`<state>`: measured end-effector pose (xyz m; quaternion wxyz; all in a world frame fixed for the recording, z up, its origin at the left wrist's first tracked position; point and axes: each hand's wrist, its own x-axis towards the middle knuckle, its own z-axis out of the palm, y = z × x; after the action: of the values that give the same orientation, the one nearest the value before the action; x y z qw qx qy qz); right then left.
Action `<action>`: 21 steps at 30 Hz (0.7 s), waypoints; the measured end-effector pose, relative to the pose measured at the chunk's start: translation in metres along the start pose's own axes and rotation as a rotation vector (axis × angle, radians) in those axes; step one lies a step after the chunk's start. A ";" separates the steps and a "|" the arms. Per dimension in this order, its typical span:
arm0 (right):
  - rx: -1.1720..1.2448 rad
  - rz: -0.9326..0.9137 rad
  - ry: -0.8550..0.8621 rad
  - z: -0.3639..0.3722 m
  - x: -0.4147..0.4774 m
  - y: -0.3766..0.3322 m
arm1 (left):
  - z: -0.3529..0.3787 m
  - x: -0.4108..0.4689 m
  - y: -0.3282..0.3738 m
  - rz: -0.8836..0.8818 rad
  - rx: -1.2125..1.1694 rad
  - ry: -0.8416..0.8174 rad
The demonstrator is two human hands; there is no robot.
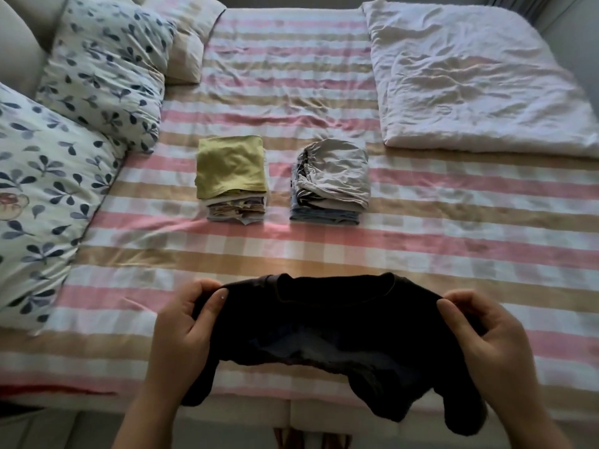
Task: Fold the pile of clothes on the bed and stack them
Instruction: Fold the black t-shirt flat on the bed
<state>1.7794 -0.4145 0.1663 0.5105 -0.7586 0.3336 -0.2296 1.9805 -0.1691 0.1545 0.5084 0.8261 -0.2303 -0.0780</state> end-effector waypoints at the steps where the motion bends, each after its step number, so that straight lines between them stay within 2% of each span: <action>1: -0.021 -0.003 0.007 0.007 0.007 0.013 | 0.009 0.006 -0.011 0.004 0.013 -0.009; 8: -0.241 -0.012 0.027 0.066 0.075 0.143 | 0.095 0.065 -0.127 -0.026 0.126 -0.022; 12: -0.398 -0.062 0.048 0.095 0.128 0.211 | 0.145 0.106 -0.191 0.030 0.222 -0.049; 21: -0.701 -0.025 0.028 0.153 0.239 0.312 | 0.220 0.208 -0.291 0.054 0.483 -0.127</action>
<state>1.9606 -0.5766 -0.1782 0.2113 -0.8885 0.3899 -0.1178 2.1715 -0.3312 -0.1821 0.2827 0.9106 -0.2957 -0.0589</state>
